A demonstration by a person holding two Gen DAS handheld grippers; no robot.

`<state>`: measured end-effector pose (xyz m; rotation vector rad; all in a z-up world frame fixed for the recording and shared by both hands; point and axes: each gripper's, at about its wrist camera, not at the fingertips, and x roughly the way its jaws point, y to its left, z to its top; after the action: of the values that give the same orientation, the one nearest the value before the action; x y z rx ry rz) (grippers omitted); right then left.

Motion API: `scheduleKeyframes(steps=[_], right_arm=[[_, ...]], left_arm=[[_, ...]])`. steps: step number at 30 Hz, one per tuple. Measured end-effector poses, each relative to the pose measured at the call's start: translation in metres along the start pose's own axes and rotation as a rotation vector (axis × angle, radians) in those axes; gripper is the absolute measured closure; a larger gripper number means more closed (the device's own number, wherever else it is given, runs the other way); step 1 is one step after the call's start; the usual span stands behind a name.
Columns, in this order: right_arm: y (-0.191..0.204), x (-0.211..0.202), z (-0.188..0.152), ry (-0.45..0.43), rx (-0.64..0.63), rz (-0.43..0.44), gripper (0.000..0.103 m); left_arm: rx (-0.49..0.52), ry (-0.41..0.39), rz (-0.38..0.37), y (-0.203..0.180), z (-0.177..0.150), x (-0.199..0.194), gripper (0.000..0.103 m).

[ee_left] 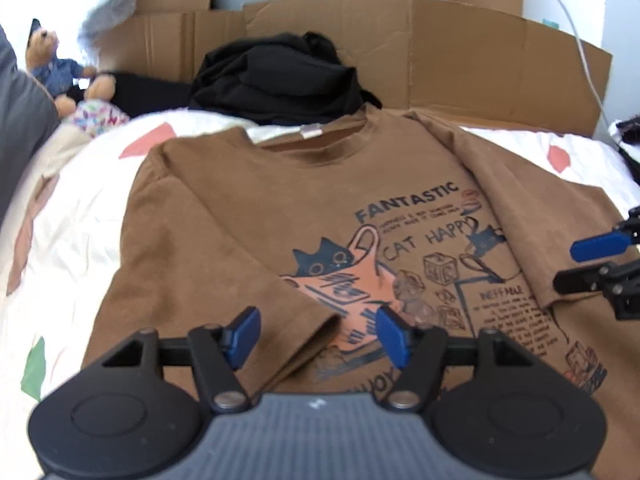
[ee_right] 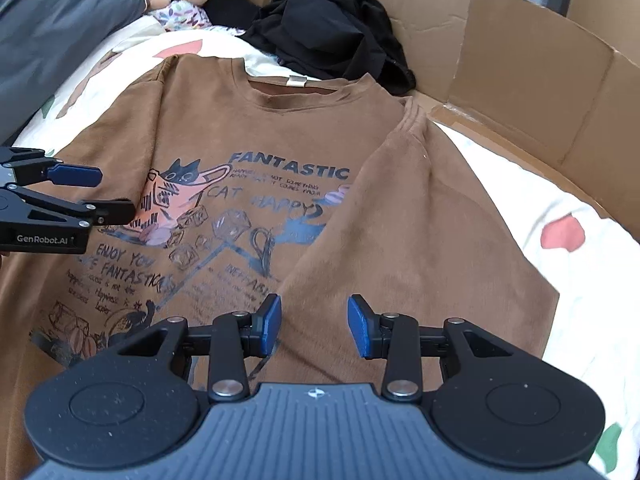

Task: Fold clothes

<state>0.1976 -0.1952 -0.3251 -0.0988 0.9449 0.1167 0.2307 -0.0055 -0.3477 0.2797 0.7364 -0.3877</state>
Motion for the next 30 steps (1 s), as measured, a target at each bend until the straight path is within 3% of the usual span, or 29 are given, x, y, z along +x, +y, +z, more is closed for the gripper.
scheduleKeyframes(steps=[6,13,16,22,30], right_arm=[[0.008,-0.003,-0.014,-0.041,-0.003,-0.011,0.062],[0.014,-0.007,-0.013,-0.094,-0.026,-0.038,0.062],[0.018,-0.008,-0.013,-0.103,-0.048,-0.038,0.062],[0.032,-0.001,-0.016,-0.06,-0.1,-0.021,0.062],[0.035,0.016,-0.012,-0.031,-0.154,-0.072,0.063]], left_arm=[[0.037,0.007,0.022,-0.011,0.003,0.009,0.038],[-0.054,0.095,0.032,-0.007,0.003,0.03,0.046],[-0.072,0.097,0.034,-0.004,0.001,0.032,0.049],[-0.065,0.097,0.039,-0.003,-0.001,0.032,0.056],[-0.094,0.104,0.037,0.004,0.001,0.033,0.07]])
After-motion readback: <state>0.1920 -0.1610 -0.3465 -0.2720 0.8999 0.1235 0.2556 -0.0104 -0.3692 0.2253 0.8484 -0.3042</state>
